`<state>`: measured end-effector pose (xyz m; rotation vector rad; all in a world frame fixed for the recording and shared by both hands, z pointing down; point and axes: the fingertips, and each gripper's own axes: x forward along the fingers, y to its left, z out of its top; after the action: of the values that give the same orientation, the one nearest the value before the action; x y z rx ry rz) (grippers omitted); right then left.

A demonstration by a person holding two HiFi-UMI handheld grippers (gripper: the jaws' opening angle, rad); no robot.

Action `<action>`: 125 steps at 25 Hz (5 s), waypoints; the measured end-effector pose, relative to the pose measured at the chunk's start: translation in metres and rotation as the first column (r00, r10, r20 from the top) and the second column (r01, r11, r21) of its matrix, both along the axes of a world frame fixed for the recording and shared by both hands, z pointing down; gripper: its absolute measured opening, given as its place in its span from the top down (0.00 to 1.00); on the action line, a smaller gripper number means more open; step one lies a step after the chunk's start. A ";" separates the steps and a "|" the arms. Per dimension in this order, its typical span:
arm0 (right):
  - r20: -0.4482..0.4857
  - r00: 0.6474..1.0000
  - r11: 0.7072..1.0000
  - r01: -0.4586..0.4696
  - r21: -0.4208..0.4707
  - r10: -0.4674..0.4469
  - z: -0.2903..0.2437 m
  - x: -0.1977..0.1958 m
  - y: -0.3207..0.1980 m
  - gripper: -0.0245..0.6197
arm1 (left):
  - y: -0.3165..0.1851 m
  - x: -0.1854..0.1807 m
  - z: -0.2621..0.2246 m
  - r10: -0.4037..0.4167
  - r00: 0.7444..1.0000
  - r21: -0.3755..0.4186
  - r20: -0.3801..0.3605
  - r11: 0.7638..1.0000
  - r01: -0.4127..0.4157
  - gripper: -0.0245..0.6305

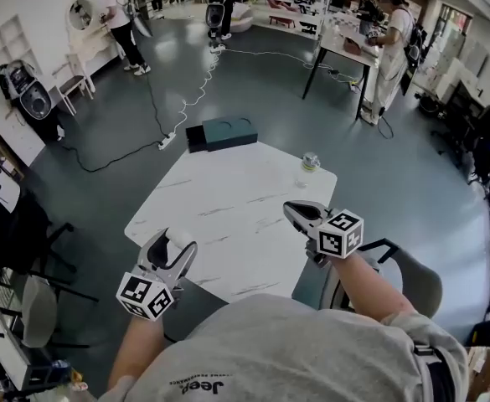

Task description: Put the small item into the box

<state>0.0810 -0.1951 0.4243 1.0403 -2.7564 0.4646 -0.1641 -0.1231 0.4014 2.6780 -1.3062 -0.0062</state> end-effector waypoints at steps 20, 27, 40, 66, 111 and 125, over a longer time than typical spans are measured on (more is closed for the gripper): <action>0.132 0.957 0.961 0.269 -0.057 -0.260 0.092 -0.040 -0.153 0.95 | -0.088 0.008 0.068 -0.293 0.952 -0.269 0.087 0.913 0.306 0.51; 0.051 0.984 0.982 0.176 -0.064 -0.173 0.111 -0.079 -0.179 0.95 | -0.146 -0.052 0.098 -0.186 0.979 -0.198 0.089 0.960 0.200 0.51; -0.051 0.996 0.997 0.066 -0.035 -0.068 0.101 -0.112 -0.268 0.95 | -0.257 -0.060 0.096 -0.075 0.994 -0.150 0.082 0.985 0.087 0.51; -0.126 0.991 0.999 -0.046 -0.024 0.042 0.158 -0.170 -0.472 0.95 | -0.472 -0.068 0.188 0.017 0.966 -0.251 0.260 0.967 0.050 0.51; -0.189 0.982 0.999 0.005 0.053 0.005 0.193 -0.201 -0.534 0.95 | -0.579 -0.022 0.290 0.177 0.835 -0.380 0.520 0.924 0.040 0.51; -0.175 0.984 0.998 -0.015 0.055 0.024 0.189 -0.196 -0.538 0.95 | -0.583 -0.026 0.292 0.147 0.853 -0.377 0.502 0.924 0.062 0.51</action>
<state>-0.1146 -0.7330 0.6128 1.0663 -2.6185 0.2875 -0.1896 -0.7057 0.6938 2.4371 -1.2024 0.9487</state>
